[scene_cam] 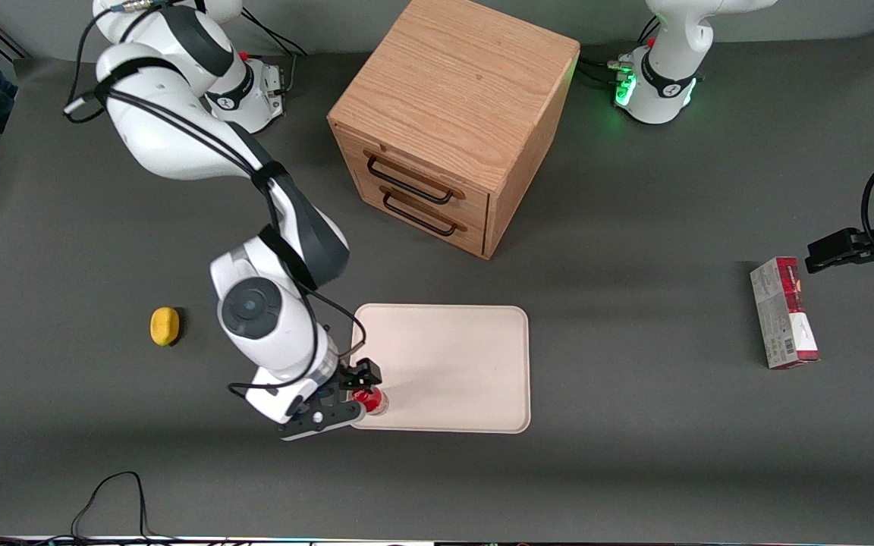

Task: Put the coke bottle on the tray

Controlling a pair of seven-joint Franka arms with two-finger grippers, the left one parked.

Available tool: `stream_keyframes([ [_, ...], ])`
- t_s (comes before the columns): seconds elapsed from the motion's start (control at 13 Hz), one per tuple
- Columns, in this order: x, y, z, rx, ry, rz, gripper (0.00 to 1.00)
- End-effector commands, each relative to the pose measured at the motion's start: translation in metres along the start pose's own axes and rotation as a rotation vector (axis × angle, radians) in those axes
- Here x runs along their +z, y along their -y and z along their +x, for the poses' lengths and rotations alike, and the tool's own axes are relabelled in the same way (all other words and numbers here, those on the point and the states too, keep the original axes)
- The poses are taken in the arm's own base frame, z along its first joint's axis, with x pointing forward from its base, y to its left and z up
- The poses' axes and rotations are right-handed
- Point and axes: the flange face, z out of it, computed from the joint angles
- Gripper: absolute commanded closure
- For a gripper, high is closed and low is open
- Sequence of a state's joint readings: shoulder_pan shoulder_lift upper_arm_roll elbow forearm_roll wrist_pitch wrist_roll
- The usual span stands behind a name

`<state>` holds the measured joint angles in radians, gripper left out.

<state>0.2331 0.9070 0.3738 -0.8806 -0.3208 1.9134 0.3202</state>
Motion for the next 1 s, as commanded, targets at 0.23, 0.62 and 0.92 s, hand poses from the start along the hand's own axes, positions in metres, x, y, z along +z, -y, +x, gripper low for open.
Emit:
stream_keyframes([
  [0.23, -0.153, -0.112, -0.088, 0.148, 0.132, 0.042, 0.0],
  [0.62, -0.23, -0.206, -0.208, 0.219, 0.126, 0.042, 0.0],
  [0.92, -0.259, -0.226, -0.227, 0.246, 0.143, -0.016, 0.0],
])
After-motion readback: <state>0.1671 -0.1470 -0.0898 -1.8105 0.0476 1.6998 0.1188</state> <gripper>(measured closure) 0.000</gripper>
